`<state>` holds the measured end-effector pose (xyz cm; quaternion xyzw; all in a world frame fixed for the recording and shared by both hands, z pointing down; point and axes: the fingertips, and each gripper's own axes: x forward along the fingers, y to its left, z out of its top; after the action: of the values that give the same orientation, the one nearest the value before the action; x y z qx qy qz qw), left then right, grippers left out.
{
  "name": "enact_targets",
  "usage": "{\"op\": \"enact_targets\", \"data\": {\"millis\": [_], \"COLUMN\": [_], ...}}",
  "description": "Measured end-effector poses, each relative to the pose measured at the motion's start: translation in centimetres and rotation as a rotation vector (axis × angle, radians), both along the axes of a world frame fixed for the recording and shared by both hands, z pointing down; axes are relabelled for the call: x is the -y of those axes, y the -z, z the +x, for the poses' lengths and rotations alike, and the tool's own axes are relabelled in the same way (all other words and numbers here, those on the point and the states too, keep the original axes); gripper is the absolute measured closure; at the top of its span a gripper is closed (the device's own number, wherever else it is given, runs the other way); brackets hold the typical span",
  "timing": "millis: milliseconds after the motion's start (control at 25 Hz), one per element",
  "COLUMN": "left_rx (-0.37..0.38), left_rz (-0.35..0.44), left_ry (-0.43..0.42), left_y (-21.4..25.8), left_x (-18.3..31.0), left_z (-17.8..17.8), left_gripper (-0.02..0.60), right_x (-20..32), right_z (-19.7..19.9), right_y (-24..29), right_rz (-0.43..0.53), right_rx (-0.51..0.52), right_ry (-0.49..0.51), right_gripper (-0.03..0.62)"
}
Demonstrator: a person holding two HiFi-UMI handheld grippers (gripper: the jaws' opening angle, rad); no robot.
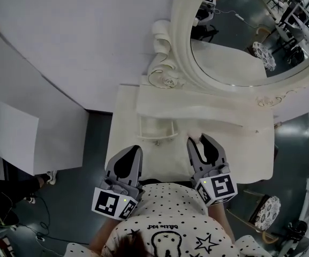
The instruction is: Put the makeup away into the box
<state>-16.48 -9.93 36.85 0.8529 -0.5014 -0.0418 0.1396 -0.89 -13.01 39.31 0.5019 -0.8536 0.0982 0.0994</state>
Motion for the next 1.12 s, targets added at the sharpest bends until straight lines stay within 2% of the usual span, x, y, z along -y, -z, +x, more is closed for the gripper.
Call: {"op": "enact_targets", "data": {"millis": [240, 440, 560, 1120], "left_rx": [-0.005, -0.011, -0.009, -0.005], "left_rz": [-0.014, -0.027, -0.039, -0.063], "left_ry": [0.01, 0.012, 0.01, 0.009], "left_y": [-0.4, -0.9, -1.3, -2.0], "left_x": [0.6, 1.0, 1.2, 2.4], "left_z": [-0.5, -0.8, -1.0, -1.5], "left_gripper": [0.586, 0.586, 0.586, 0.586], "right_x": [1.9, 3.4, 4.3, 6.3], "right_z": [-2.3, -4.6, -5.7, -8.8], "right_y": [-1.3, -3.4, -4.6, -11.6], "right_rz": [-0.024, -0.026, -0.039, -0.156], "right_rx": [-0.002, -0.082, -0.097, -0.171], "right_ry": [0.041, 0.094, 0.116, 0.197], "right_gripper": [0.464, 0.464, 0.464, 0.464]}}
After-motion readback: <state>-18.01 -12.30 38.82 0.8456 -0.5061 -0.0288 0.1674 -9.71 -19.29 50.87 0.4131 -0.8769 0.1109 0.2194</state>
